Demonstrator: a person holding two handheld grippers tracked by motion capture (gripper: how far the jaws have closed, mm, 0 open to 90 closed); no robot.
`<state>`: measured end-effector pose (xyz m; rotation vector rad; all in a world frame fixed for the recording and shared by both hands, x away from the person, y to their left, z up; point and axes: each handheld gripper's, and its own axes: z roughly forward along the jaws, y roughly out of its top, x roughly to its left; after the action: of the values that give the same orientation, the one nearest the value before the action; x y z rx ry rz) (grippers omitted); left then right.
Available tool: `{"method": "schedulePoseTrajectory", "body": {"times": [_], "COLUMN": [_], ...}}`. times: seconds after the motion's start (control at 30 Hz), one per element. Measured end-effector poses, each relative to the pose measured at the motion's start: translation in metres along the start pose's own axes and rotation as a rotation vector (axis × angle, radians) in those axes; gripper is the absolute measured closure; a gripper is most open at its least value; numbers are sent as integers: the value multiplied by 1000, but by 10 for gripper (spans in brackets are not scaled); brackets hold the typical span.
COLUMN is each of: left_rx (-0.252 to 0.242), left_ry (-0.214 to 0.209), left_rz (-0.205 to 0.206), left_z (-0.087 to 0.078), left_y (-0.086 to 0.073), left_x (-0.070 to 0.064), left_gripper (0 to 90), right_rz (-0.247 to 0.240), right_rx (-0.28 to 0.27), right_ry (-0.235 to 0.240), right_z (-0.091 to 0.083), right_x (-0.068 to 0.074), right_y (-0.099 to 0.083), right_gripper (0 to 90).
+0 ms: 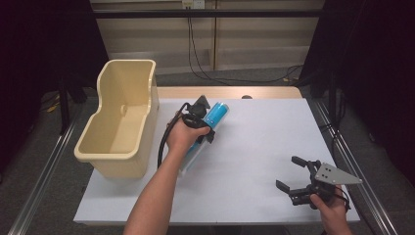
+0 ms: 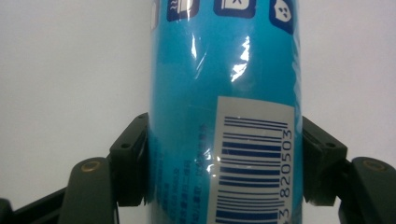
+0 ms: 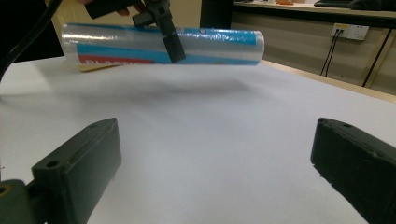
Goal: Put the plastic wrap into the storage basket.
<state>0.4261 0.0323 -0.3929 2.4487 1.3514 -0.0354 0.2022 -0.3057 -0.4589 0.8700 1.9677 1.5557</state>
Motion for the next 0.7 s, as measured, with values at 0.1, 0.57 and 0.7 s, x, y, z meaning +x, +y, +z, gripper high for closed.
{"method": "schedulePoseTrajectory", "body": {"times": [0.1, 0.57, 0.7], "left_rx": [-5, -39, -58], "left_ry": [5, 30, 33], "left_rz": [-9, -53, -66], "left_z": [-13, -67, -83], "left_y": [2, 2, 0], "left_x": [-1, 3, 7], "left_gripper": [323, 323, 323], "right_rz": [-1, 6, 3], "right_rx": [-1, -7, -7], "right_ry": [1, -4, -5], "right_z": [0, -1, -1], "right_x": [0, 1, 1], "right_y": [0, 1, 1], "right_gripper": [12, 12, 12]}}
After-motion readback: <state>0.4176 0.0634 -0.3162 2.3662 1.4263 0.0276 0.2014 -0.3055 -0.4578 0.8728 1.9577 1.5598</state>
